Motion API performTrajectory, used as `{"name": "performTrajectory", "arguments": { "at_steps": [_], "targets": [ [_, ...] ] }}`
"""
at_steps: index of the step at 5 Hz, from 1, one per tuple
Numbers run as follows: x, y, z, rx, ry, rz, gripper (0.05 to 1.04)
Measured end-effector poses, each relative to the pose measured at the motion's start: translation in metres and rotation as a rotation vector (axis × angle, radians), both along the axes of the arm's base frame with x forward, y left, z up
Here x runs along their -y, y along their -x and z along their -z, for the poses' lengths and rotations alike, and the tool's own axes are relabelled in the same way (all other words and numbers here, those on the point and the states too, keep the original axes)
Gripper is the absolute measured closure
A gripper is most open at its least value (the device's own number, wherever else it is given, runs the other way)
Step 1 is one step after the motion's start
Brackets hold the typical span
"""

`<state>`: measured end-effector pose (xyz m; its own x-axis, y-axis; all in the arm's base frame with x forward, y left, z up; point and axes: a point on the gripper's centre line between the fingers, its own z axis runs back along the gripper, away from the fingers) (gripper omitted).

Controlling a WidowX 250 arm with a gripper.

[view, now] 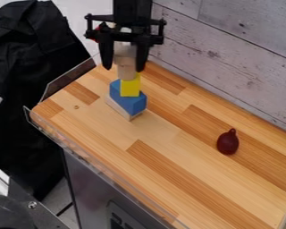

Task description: Put the cube on top of the cylinder

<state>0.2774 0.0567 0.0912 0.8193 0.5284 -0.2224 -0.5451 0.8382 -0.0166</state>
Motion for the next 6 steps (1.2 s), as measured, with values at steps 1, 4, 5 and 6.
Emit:
{"name": "performTrajectory", "arguments": {
  "at_steps": [1,4,5,6],
  "targets": [
    [0.0,0.0,0.0,0.001,0.008,-0.003,0.078],
    [0.01,-0.003,-0.034,0.063,-0.039,0.058,0.083],
    [0.044,-0.004,-0.04,0.031,-0.093,0.228,0.083],
    [0.086,-0.009,-0.037,0.08,-0.096,0.391,0.083]
  ]
}}
